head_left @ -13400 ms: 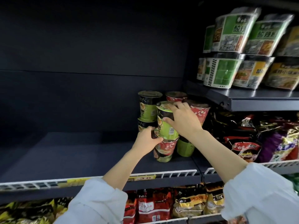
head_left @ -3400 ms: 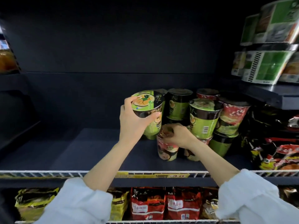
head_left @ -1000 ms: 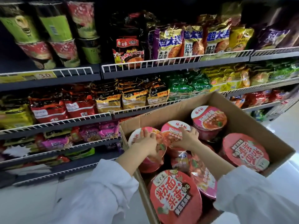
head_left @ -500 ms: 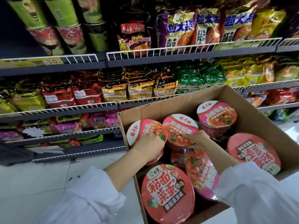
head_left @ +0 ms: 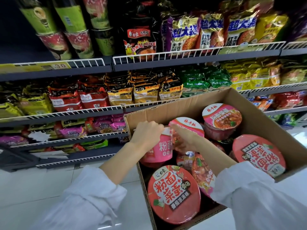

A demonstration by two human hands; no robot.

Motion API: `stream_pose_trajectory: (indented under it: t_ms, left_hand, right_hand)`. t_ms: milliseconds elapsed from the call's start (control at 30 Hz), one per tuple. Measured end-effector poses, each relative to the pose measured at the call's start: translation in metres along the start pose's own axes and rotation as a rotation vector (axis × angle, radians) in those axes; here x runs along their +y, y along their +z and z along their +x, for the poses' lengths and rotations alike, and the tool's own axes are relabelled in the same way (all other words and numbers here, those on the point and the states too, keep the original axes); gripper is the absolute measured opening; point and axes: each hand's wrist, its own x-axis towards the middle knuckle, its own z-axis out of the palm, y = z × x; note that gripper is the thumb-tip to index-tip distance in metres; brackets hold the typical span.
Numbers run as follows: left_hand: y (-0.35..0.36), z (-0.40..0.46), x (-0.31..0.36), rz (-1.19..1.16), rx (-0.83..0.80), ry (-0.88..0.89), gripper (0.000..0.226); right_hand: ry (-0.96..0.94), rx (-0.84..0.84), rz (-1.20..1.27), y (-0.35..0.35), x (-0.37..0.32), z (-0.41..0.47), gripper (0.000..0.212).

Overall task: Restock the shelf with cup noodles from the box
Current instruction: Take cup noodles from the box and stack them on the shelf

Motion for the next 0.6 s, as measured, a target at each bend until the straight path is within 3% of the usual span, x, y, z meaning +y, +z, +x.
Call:
stream_pose_trajectory:
  t_ms: [167,233,333,400,467,600]
  left_hand:
    - [-0.025,0.010,0.003,-0.053,0.406,0.211,0.007]
    - [-0.031,0.017,0.010,-0.123,0.592,0.334,0.012]
    - [-0.041,0.025,0.024,-0.113,0.721,0.431,0.014]
    - [-0.032,0.032,0.031,-0.135,0.727,0.445,0.019]
    - [-0.018,0.038,0.037,-0.169,0.634,0.443,0.025]
    - [0.000,0.036,0.043,-0.409,0.159,0.253,0.029]
  right_hand:
    - [-0.193,0.076,0.096,-0.018,-0.018,-0.018,0.027]
    - [-0.297,0.092,0.183,-0.035,-0.024,-0.032,0.022]
    - [-0.433,0.168,0.305,-0.057,-0.025,-0.048,0.021]
    - [-0.505,0.231,0.358,-0.068,-0.023,-0.051,0.023]
    - [-0.527,0.288,0.362,-0.075,-0.016,-0.046,0.024]
    - [-0.424,0.447,0.299,-0.080,0.012,-0.023,0.016]
